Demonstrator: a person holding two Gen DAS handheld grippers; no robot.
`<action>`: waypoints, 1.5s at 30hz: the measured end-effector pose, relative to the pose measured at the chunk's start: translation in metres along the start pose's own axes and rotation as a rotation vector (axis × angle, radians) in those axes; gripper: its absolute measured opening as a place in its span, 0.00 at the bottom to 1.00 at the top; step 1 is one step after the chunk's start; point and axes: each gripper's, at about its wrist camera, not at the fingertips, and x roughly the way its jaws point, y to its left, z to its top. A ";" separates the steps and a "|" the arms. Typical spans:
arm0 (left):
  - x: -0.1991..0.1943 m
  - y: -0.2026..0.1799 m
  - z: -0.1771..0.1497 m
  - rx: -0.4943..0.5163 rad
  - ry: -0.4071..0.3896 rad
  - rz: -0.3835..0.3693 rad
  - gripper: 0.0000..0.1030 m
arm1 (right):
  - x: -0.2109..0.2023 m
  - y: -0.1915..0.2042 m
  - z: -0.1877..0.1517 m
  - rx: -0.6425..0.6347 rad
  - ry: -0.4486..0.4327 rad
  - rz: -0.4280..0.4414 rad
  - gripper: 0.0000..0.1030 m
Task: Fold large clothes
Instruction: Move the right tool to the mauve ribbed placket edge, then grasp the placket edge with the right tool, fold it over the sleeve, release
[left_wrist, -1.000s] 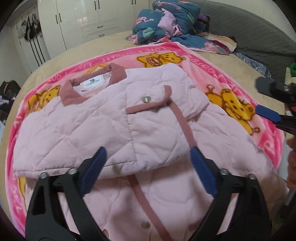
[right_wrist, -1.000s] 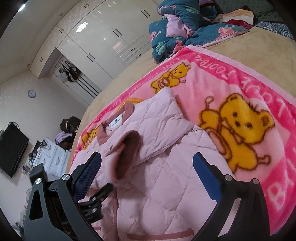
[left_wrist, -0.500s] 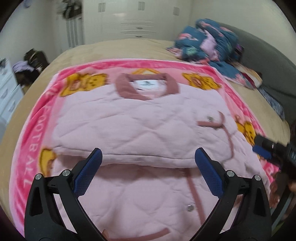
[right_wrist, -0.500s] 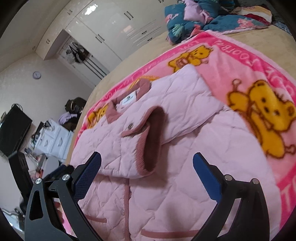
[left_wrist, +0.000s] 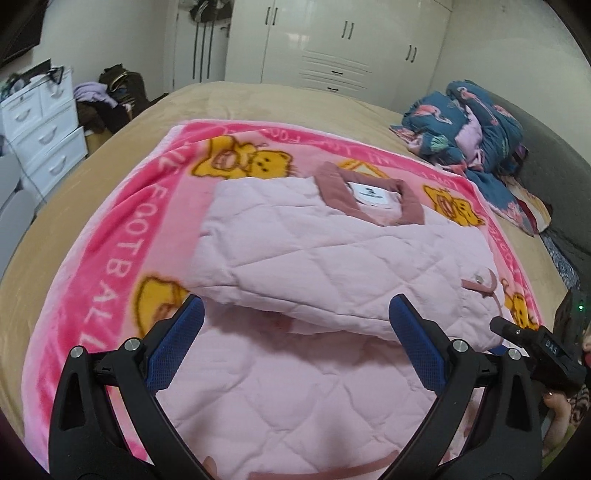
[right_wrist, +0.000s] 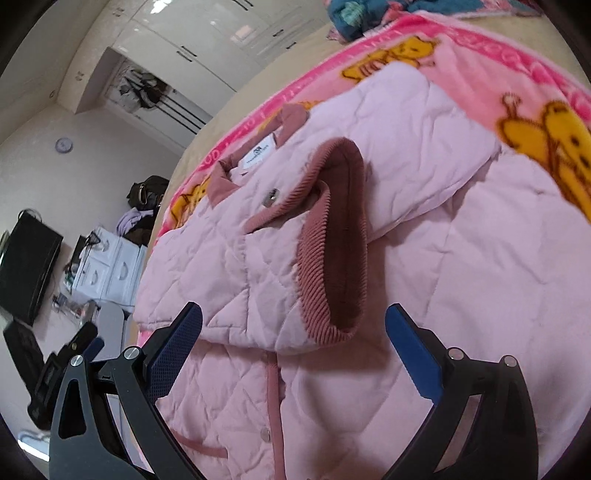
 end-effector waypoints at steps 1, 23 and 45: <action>0.000 0.005 0.000 -0.007 -0.002 0.006 0.91 | 0.004 -0.001 0.001 0.018 0.005 0.010 0.96; 0.012 0.033 0.025 -0.079 -0.017 -0.005 0.91 | -0.059 0.106 0.083 -0.552 -0.258 -0.009 0.19; 0.065 -0.024 0.050 0.026 0.056 -0.044 0.91 | -0.019 0.052 0.099 -0.515 -0.157 -0.110 0.26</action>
